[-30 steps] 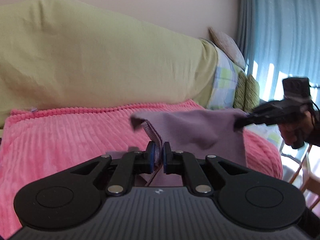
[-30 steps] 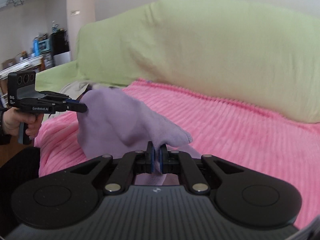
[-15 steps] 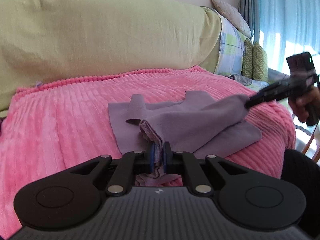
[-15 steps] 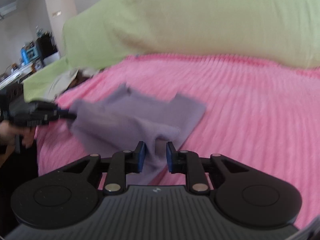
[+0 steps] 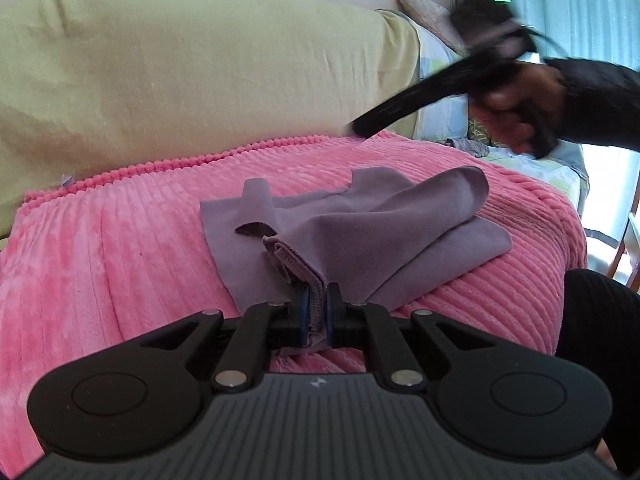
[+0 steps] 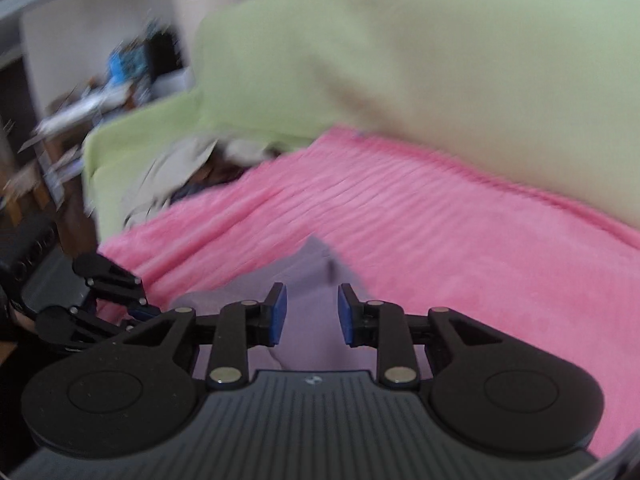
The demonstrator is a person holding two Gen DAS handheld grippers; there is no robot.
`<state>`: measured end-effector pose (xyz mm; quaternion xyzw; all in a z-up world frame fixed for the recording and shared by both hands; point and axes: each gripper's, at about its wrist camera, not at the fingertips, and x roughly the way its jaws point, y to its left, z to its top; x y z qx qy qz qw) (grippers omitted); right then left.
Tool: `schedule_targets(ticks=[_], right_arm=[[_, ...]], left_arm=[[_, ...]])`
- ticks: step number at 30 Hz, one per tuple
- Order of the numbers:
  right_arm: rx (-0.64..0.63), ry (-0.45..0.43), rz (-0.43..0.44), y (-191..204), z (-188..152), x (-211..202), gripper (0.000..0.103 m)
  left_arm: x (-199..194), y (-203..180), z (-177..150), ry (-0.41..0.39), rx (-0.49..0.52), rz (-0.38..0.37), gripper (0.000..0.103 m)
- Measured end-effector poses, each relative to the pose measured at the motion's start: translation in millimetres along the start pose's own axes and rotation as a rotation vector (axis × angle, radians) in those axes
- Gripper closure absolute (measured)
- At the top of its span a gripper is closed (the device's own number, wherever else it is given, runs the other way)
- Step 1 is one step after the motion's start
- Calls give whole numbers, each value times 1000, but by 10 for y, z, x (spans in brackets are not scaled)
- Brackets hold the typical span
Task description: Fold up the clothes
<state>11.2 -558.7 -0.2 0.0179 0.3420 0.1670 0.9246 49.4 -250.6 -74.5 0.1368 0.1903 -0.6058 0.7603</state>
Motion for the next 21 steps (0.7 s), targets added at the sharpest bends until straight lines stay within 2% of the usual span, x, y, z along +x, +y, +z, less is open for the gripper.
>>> schedule_targets(ticks=[3, 6, 9, 10, 11, 18, 21], right_arm=[[-34, 47, 55, -88, 186, 336, 79], [-49, 127, 70, -232, 327, 755, 79], [-49, 161, 98, -319, 346, 954, 79], [-44, 166, 117, -342, 351, 1002, 87], [-46, 159, 132, -349, 354, 1020, 99], [-96, 37, 248, -308, 380, 995, 100], [-108, 36, 232, -283, 372, 1098, 101]], left_arm=[[-2, 5, -4, -1, 1, -11, 97], [-6, 15, -8, -4, -3, -22, 97], [-8, 20, -9, -5, -6, -26, 97], [-9, 22, -8, -6, -7, -27, 97], [-9, 25, -8, -5, -9, -30, 97], [18, 37, -6, -4, -18, -32, 97], [31, 22, -2, 1, -12, -26, 97]])
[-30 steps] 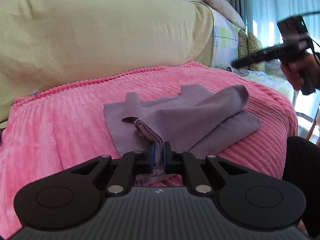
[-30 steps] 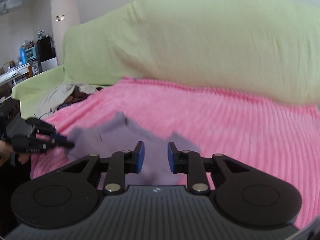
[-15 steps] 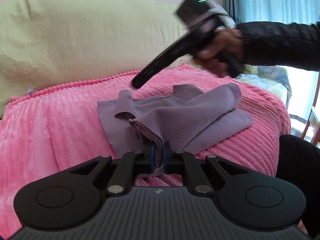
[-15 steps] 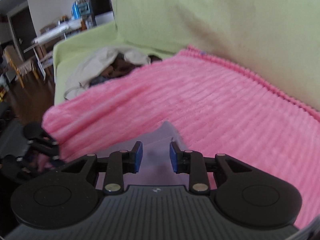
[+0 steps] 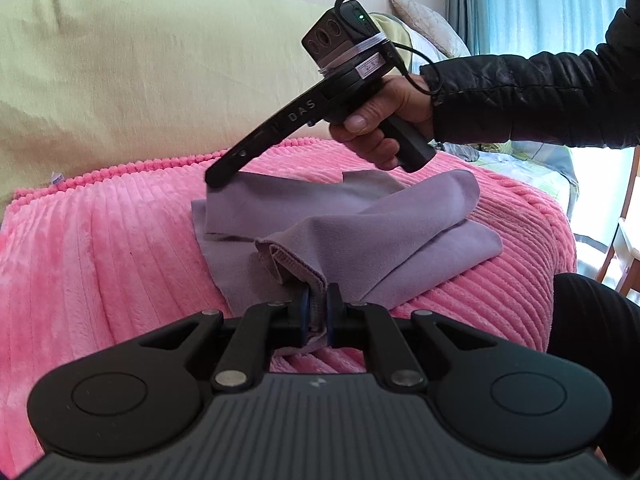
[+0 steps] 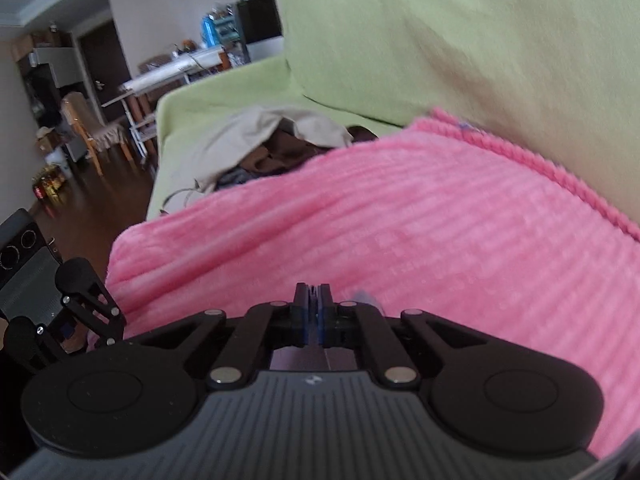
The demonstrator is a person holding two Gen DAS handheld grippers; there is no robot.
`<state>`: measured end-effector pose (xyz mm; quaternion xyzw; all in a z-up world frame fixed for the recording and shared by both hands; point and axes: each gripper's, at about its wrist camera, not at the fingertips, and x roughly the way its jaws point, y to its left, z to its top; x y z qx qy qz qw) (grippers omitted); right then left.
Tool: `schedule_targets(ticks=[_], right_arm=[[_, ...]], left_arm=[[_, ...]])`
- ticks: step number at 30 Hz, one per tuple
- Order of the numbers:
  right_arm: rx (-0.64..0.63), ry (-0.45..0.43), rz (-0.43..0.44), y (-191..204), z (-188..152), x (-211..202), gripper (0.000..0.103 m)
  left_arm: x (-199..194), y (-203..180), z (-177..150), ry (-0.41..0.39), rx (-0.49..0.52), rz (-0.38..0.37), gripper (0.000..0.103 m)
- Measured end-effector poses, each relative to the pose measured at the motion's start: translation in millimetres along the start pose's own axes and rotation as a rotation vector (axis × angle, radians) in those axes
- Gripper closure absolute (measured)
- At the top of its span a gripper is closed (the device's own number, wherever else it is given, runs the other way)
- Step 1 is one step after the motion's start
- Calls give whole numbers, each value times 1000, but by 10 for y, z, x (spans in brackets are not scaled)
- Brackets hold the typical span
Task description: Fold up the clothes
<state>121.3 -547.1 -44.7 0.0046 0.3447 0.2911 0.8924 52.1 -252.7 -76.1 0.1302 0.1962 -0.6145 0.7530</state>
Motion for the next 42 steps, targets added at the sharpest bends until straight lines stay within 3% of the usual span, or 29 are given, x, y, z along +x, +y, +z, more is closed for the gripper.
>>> schedule_targets(ticks=[5, 9, 12, 21, 28, 30, 31, 35, 39, 42], right_arm=[[-25, 33, -85, -10, -25, 164, 97], [19, -38, -127, -39, -23, -37, 96], [59, -47, -132, -18, -57, -188, 87], [-111, 147, -204, 676, -89, 144, 86], [-296, 285, -373, 945, -48, 419, 83], [-356, 299, -417, 1050, -58, 427, 86], [-378, 304, -429, 1095, -62, 429, 97], [-413, 308, -424, 1171, -88, 443, 103], [-437, 249, -318, 1272, -61, 334, 103], [-457, 286, -301, 1258, -103, 385, 103]], left_arm=[[13, -15, 12, 7, 1, 7, 97], [18, -32, 10, 11, 4, 14, 97], [26, -36, 8, 13, 5, 18, 97], [15, -25, 5, 2, 0, 13, 97], [-8, -5, -4, -11, -9, 7, 97], [-6, -6, -6, -12, -9, 6, 97], [-5, -7, -7, -12, -9, 5, 97], [-4, -7, -6, -15, -9, 5, 97], [-9, -13, -7, -14, -7, 5, 97], [4, -13, -2, -9, -9, 5, 97]])
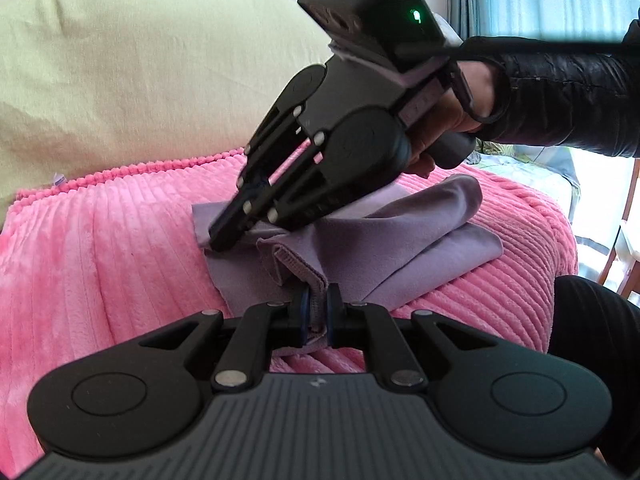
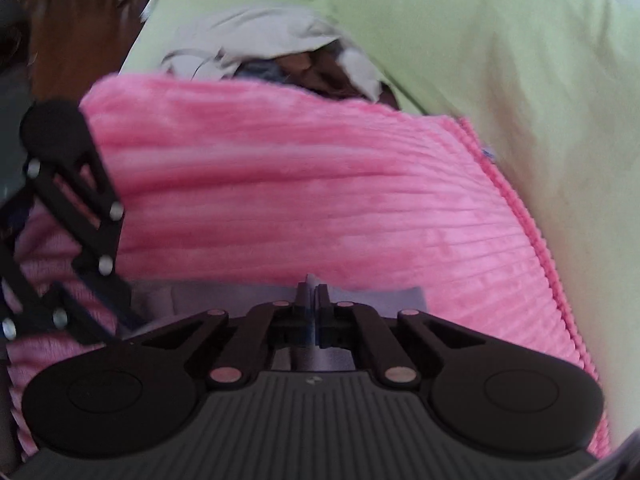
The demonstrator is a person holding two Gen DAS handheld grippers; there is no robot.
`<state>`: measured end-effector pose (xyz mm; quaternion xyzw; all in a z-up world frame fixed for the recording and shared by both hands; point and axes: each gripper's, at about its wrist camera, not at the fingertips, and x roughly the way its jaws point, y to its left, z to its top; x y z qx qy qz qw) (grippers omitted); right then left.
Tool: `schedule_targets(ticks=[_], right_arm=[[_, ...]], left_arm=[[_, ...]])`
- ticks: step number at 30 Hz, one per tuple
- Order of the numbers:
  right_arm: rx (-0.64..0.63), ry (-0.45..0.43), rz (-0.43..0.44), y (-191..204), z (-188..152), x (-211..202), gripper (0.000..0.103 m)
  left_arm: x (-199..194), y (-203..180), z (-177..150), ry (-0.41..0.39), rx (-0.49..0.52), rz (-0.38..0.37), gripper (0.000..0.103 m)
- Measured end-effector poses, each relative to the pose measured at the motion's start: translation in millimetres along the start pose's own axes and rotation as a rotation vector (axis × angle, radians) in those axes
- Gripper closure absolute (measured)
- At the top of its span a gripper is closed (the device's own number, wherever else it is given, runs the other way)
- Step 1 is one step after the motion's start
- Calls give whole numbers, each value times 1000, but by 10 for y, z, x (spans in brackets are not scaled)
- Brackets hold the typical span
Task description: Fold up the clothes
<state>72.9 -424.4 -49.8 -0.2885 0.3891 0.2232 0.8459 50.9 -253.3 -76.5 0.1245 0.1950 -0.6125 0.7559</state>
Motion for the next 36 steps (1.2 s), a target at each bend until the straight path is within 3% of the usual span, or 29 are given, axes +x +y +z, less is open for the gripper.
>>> schedule_targets(ticks=[2, 5, 9, 12, 14, 17, 19, 21, 23, 24, 31, 33, 34, 36], right_arm=[[44, 1, 28, -63, -47, 22, 102], [147, -86, 22, -190, -82, -231, 101], [319, -185, -77, -357, -256, -746, 93], [543, -245, -166, -475, -643, -1222, 81], [747, -272, -221, -495, -1083, -1560, 75], [962, -282, -248, -409, -1647, -1843, 72], [1079, -302, -240, -256, -2023, -2002, 71], [1146, -317, -178, -114, -2284, -2040, 68], [1190, -329, -99, -26, -2463, -1998, 56], [1196, -332, -81, -12, -2505, -1963, 56], [1264, -389, 66, -59, -2727, -1464, 57], [1290, -422, 102, -61, -2760, -1401, 79], [1295, -435, 113, -47, -2756, -1400, 97], [1262, -430, 94, -12, -2685, -1442, 97]], left_arm=[[1, -5, 1, -1, 3, 2, 97], [0, 5, -1, -1, -4, 4, 97], [1, 14, 7, -4, -10, 6, 97], [-2, 35, 10, -6, -29, -1, 97], [-6, 91, 12, -6, -70, -15, 97], [-14, 163, 16, -5, -121, -28, 97], [-16, 203, 23, 2, -153, -34, 97], [-15, 228, 36, 11, -175, -42, 97], [-14, 243, 57, 19, -189, -48, 97], [-13, 251, 68, 22, -196, -51, 97], [9, 291, 125, 47, -223, -64, 97], [-4, 268, 143, 49, -204, -63, 97], [-27, 242, 154, 42, -189, -56, 98], [-93, 185, 182, 19, -158, -41, 98]])
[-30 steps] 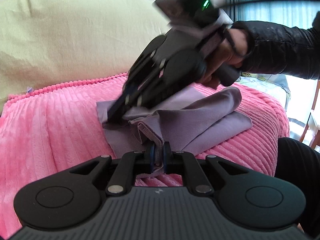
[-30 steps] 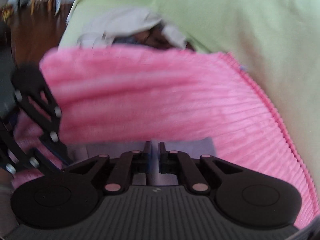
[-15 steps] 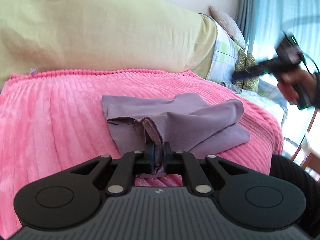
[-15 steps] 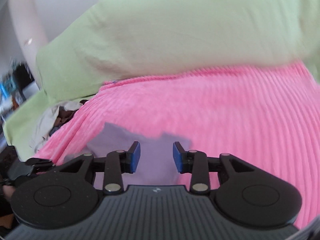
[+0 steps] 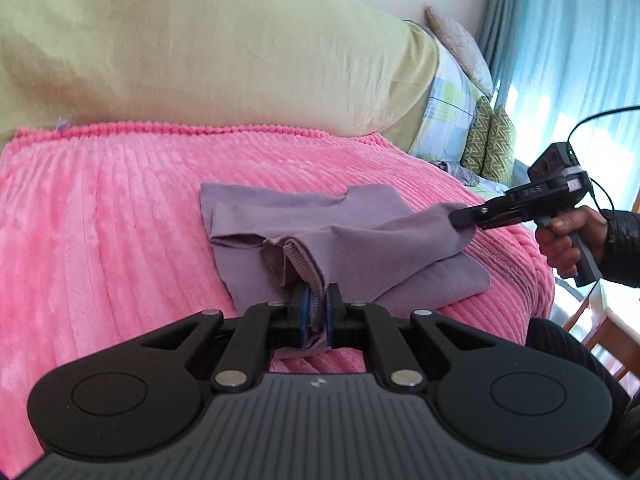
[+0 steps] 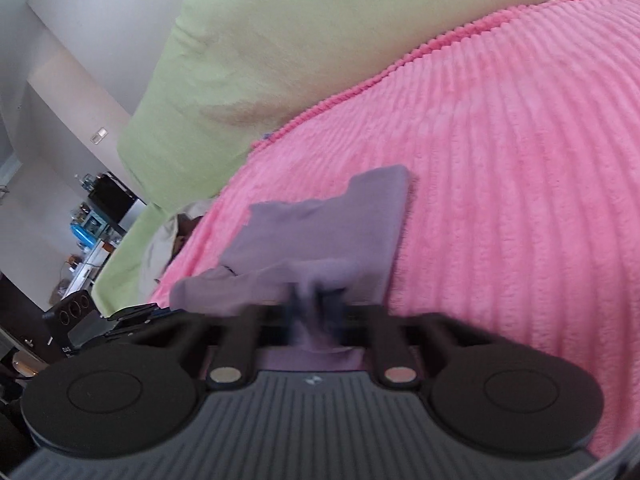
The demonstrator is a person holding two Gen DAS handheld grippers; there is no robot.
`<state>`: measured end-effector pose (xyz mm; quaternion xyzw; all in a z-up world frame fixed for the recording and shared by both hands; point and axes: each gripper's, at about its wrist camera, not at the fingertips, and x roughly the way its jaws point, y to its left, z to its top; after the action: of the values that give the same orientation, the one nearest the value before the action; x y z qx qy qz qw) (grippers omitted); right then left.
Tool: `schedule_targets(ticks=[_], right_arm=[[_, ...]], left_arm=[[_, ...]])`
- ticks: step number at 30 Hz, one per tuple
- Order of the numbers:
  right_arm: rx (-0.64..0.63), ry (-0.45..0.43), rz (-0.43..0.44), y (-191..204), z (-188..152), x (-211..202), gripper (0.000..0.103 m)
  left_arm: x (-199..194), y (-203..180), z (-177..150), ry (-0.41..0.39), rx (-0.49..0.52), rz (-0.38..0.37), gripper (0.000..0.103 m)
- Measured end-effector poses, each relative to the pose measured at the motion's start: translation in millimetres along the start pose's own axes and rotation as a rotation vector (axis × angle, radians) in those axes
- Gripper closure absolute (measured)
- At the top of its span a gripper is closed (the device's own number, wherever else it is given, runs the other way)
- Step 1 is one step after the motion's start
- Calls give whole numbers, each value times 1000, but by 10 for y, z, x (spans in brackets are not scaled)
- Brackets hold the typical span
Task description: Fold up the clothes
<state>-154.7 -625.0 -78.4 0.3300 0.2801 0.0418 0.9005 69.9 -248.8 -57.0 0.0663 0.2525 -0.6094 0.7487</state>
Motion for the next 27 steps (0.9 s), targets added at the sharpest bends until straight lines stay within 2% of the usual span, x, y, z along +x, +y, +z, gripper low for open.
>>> schedule_targets(ticks=[3, 4, 6, 8, 10, 11, 14, 16, 19, 21, 22, 25, 26, 27], right_arm=[[-179, -15, -37, 352, -41, -94, 98], [-278, -39, -38, 536, -59, -167, 98], [-387, -99, -20, 719, -53, -264, 98], [-445, -190, -15, 813, 35, -345, 98], [-402, -229, -31, 693, 166, -268, 98], [-365, -238, -42, 600, 239, -207, 97], [-184, -118, -134, 187, 360, 158, 96], [-138, -76, -159, 59, 348, 301, 94], [-101, -97, -146, 1, 336, 325, 92], [-67, -113, -140, -49, 347, 329, 82], [-52, -119, -139, -73, 353, 334, 81], [-21, -114, -148, -146, 378, 371, 82], [-17, -110, -161, -158, 395, 395, 91], [-35, -115, -166, -139, 404, 400, 94]], left_arm=[[-124, -101, 69, -55, 54, 17, 98], [-165, -136, 100, -75, 75, 24, 98], [-198, -159, 208, -112, 106, 41, 98], [-147, -78, 332, -150, 110, 59, 98], [25, 113, 437, -151, 76, 83, 98], [169, 239, 475, -109, 42, 94, 98], [604, 461, 458, 52, -8, 124, 98], [762, 481, 421, 100, 2, 130, 98], [773, 509, 430, 100, -8, 121, 98], [765, 527, 418, 100, -16, 117, 98], [761, 525, 412, 99, -15, 117, 98], [736, 506, 400, 88, -12, 122, 98], [723, 496, 397, 79, -11, 125, 98], [685, 479, 386, 55, -6, 131, 98]])
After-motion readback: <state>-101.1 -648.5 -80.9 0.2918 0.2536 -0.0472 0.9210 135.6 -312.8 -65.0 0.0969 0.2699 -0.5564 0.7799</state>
